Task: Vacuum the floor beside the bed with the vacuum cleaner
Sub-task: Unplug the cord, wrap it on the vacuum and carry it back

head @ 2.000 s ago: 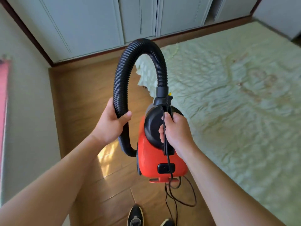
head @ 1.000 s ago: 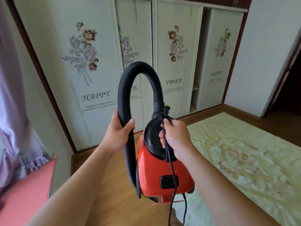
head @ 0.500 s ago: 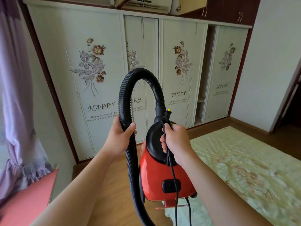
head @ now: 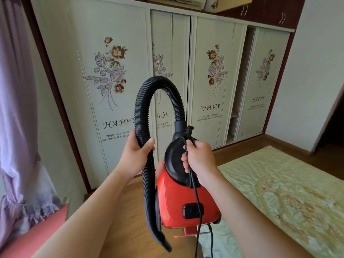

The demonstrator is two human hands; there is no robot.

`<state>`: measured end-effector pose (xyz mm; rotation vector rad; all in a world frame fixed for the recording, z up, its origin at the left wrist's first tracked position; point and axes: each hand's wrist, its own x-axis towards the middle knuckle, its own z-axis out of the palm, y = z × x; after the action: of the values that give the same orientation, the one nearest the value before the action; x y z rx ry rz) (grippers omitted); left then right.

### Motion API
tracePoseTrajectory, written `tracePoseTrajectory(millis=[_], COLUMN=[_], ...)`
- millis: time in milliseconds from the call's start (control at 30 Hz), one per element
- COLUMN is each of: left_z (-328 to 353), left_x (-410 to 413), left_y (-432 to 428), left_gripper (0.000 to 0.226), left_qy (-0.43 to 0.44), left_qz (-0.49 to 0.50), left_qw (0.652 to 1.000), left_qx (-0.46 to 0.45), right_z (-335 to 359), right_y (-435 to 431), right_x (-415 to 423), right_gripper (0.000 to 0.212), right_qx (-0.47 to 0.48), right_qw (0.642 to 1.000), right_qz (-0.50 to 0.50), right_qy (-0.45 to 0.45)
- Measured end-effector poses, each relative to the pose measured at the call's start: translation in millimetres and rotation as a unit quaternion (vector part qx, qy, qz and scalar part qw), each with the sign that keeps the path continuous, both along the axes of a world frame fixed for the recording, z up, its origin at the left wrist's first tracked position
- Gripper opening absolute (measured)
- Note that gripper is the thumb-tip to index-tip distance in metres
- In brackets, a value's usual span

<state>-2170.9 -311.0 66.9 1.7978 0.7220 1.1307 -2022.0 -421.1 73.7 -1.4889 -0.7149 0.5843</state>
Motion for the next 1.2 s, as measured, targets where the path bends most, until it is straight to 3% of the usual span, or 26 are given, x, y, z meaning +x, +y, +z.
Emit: tracePoseTrajectory(millis=[400, 1200], left_z=[-18, -31], left_x=[-15, 117], left_y=[128, 364], left_gripper=[0.011, 0.015], left_qy=[0.012, 0.012], left_qz=[0.022, 0.084], left_qw=[1.000, 0.995], left_qx=[-0.004, -0.061], right_z=[-13, -19], right_y=[131, 392], right_x=[-15, 132], right_gripper=[0.030, 0.029], right_qx=[-0.021, -0.040], right_qw=[1.000, 0.995], right_qz=[0.014, 0.091], right_qy=[0.004, -0.008])
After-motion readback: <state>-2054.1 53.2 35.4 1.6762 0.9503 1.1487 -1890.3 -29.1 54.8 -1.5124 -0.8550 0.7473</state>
